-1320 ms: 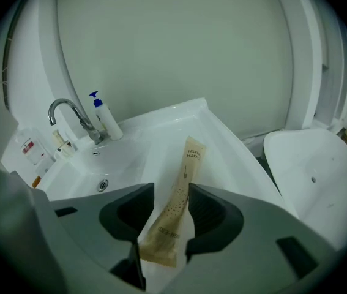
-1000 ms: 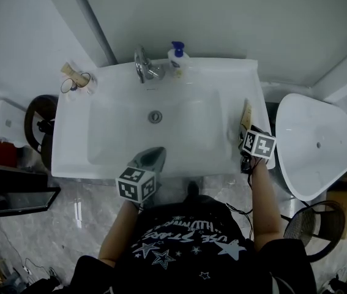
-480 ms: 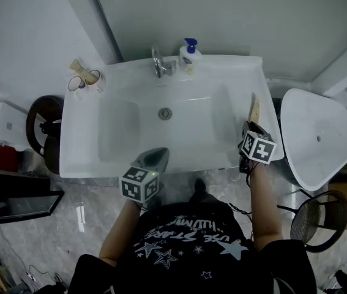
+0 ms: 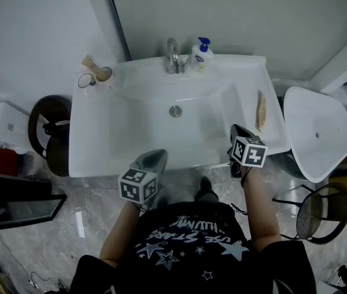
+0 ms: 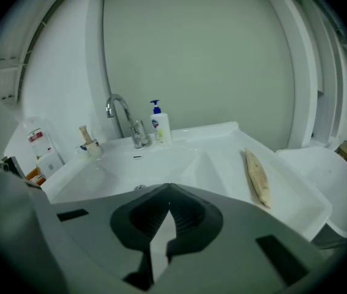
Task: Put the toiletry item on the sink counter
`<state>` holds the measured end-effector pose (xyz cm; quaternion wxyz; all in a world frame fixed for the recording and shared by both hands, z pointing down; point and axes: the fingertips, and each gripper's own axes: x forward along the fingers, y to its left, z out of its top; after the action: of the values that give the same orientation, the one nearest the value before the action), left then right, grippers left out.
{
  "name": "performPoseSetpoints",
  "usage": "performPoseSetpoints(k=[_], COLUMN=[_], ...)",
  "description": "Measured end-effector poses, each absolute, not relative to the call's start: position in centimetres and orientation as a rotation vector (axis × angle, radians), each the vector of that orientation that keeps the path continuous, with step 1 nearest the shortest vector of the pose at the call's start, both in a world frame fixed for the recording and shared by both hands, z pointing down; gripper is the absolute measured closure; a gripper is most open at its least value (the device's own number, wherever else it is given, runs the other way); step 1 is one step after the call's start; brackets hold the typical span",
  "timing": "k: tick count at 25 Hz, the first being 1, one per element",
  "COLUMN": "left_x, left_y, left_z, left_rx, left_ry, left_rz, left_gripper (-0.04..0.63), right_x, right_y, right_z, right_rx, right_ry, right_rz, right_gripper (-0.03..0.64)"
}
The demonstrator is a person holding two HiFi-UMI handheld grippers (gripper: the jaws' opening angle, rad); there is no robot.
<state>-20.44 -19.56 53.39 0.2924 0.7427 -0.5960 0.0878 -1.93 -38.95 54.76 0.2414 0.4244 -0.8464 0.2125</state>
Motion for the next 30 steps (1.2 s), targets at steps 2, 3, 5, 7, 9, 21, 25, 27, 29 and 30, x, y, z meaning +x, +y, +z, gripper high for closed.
performPoseSetpoints(k=[2,3,5,7,9,21,25,27,29,30], left_x=[-21.2,-21.5,-22.2,-23.0,-24.0,-25.6,-25.5,-25.2,-24.8,-24.6], left_y=[-18.7,-18.3,-17.4,-16.5,-15.6,-11.3,-11.1,-11.0,-10.8,-10.6], left_z=[53.4,53.4,53.3,53.3,53.4,55.1,55.5,55.3,55.1,55.1], left_rx=[1.985,1.988,2.001,2.015,2.023,2.064,2.074,2.080,2.087,2.089], left_ry=[-1.585,-1.582,-1.573,-1.562,-1.552,-1.400,-1.380,-1.380,-1.380,-1.379], left_rz=[0.228,0.225,0.223,0.232,0.240,0.262,0.281,0.284,0.287,0.290], left_gripper=[0.575,0.575,0.575,0.575,0.575,0.575,0.575,0.575,0.575,0.575], right_x=[-3.2,-3.8,-5.0,-6.0,-6.8,-5.9,-5.3,-5.3,-5.5,-5.7], right_y=[-37.6,-36.9,-35.6,-34.3,-32.9,-23.7,-22.2,-21.6,-21.2,-21.0], right_z=[54.7,54.6,54.5,54.3,54.4,56.2,56.8,56.9,57.2,57.3], right_rx=[1.139,1.131,1.122,1.118,1.123,1.188,1.210,1.207,1.196,1.189], right_ry=[-2.327,-2.332,-2.351,-2.374,-2.379,-2.302,-2.288,-2.294,-2.302,-2.306], right_rz=[0.564,0.557,0.555,0.560,0.566,0.669,0.701,0.716,0.727,0.731], right_gripper=[0.603,0.603,0.603,0.603,0.603,0.603,0.603,0.603,0.603,0.603])
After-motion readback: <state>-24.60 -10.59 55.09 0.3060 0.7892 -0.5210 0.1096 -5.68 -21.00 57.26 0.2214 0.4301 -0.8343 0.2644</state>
